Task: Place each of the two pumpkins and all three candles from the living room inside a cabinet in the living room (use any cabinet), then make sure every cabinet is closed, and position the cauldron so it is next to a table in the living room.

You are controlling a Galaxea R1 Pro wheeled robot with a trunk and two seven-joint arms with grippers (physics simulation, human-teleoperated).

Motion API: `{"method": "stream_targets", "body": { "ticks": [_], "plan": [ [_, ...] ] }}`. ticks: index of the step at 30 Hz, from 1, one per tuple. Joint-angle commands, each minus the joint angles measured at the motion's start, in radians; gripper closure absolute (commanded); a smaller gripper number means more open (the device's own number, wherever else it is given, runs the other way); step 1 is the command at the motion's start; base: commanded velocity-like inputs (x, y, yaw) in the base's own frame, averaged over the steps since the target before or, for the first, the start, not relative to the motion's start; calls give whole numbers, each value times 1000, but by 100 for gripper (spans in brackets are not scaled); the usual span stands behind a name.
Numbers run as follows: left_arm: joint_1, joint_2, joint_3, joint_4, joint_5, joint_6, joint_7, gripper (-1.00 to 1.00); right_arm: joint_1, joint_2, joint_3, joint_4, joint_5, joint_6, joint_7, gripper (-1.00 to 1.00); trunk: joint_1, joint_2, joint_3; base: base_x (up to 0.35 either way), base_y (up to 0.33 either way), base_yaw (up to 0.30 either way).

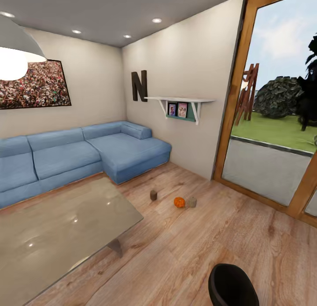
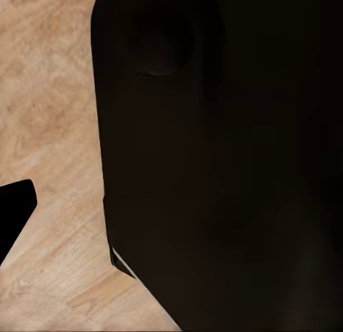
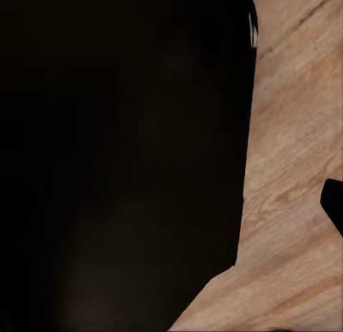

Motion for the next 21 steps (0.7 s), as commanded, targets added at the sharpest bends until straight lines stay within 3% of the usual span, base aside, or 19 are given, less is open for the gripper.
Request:
{"method": "stream_targets", "body": {
  "ticks": [1,4,10,21],
  "plan": [
    [0,0,0,0,0,0,0,-100,0,0,0,0,0,0,0,-100,0,0,-1,0,0,0],
    [2,-15,11,-9,11,-3,-15,-100,-6,2,2,-17,4,-17,3,-100,0,0,-1,0,0,0],
    [2,-15,45,-7,45,-33,-11,-100,-35,-3,-2,-21,2,-23,-1,-100,0,0,-1,0,0,0],
    [2,-12,107,-8,106,-69,-11,-100,-37,-4,-2,-21,2,-23,-1,-100,-8,14,6,0,0,0]
  ]
}}
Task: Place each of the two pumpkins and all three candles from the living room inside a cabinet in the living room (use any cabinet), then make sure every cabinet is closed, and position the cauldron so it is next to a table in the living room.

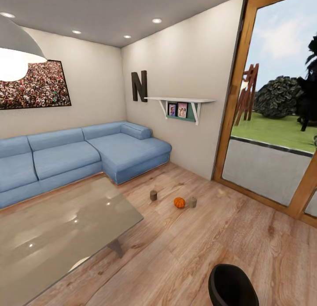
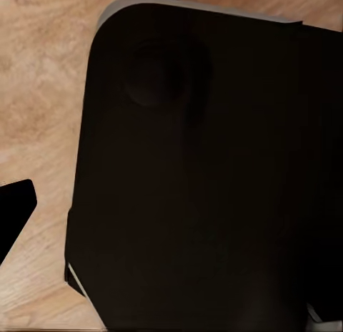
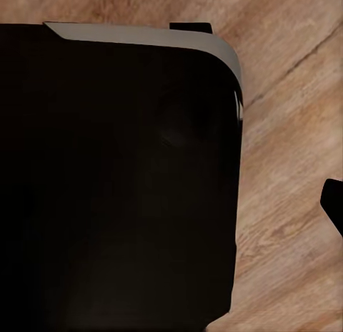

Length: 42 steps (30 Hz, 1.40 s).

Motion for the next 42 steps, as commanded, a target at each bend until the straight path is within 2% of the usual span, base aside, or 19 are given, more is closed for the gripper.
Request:
{"method": "stream_targets", "body": {
  "ticks": [1,6,7,13,16,18,25,42],
  "plan": [
    [0,0,11,-1,14,-2,-1,-100,0,0,0,0,0,-2,0,-100,-4,7,2,0,0,0],
    [0,0,39,-1,42,-2,-1,-100,0,1,1,2,-1,-2,-1,-100,-23,42,18,0,0,0],
    [0,0,57,-1,50,-2,-1,-100,0,2,1,2,-1,-2,-1,-100,-27,49,21,0,0,0],
    [0,1,59,-2,55,-2,-1,-100,0,2,0,1,-2,-4,-2,-100,-50,91,40,0,0,0],
    [0,2,59,-2,84,-2,-1,-100,-1,1,0,1,-1,-4,-3,-100,-61,112,49,0,0,0],
    [0,3,59,-2,123,-2,0,-100,0,1,0,1,0,-4,-3,-100,-69,126,56,0,0,0],
    [0,4,58,-1,136,-2,-1,-100,0,0,0,0,0,-4,-3,-100,-96,175,78,0,0,0],
    [0,4,58,-1,136,-2,3,-100,0,0,0,0,0,-4,-3,-100,-161,294,131,0,0,-3]
  ]
}}
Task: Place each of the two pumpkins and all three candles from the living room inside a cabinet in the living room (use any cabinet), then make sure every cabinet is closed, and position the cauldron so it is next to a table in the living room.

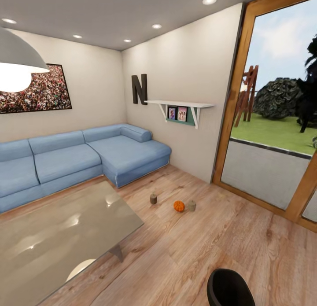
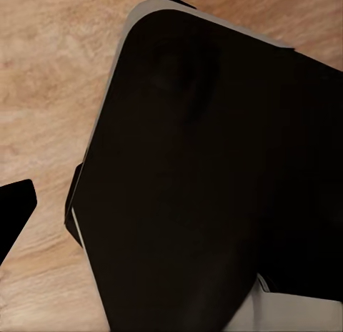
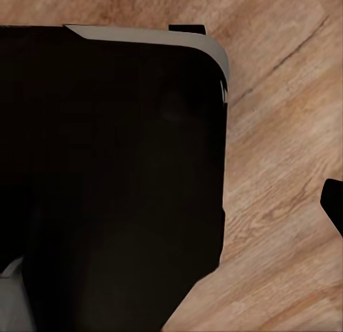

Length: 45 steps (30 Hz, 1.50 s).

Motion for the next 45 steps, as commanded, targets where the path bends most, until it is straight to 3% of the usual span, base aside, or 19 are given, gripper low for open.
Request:
{"method": "stream_targets", "body": {
  "ticks": [1,38,45],
  "plan": [
    [0,0,8,-1,0,-2,-1,-100,0,0,0,1,0,-2,0,-100,-4,7,2,0,0,-59],
    [0,1,9,-1,1,-2,0,-100,0,0,0,1,0,-2,0,-100,-146,266,157,0,0,-178],
    [0,1,9,-1,1,-2,0,-100,0,0,0,1,0,-2,0,-100,-153,280,171,0,0,-196]
  ]
}}
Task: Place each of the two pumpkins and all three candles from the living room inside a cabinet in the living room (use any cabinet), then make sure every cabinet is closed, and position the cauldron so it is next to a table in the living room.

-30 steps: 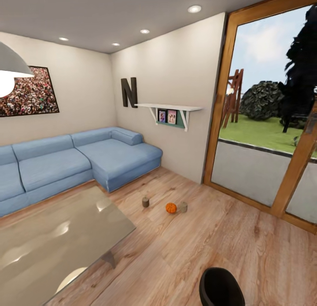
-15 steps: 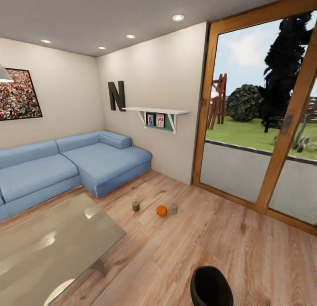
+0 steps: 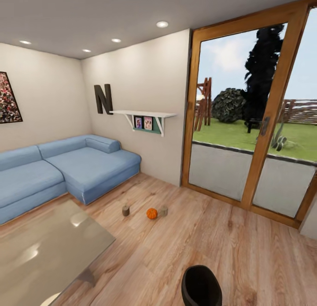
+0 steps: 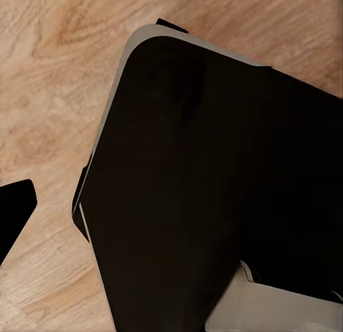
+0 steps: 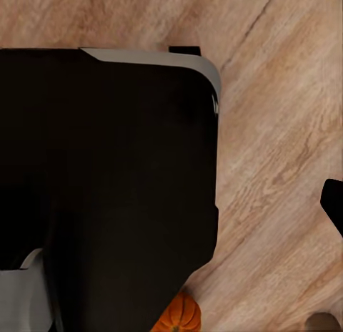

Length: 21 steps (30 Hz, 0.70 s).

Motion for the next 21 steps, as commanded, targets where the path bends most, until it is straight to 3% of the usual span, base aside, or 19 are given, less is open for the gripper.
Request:
{"method": "stream_targets", "body": {
  "ticks": [1,9,21],
  "plan": [
    [0,0,8,-1,1,-2,-1,-100,-1,0,0,1,0,-2,0,-100,-4,6,3,0,0,-200],
    [0,0,8,-1,1,-2,-1,-100,-1,0,0,1,0,-4,0,-100,-34,62,35,0,0,-169],
    [0,0,8,-1,1,-2,1,-100,-1,0,0,1,0,-5,0,-100,-80,146,73,0,0,-20]
  ]
}}
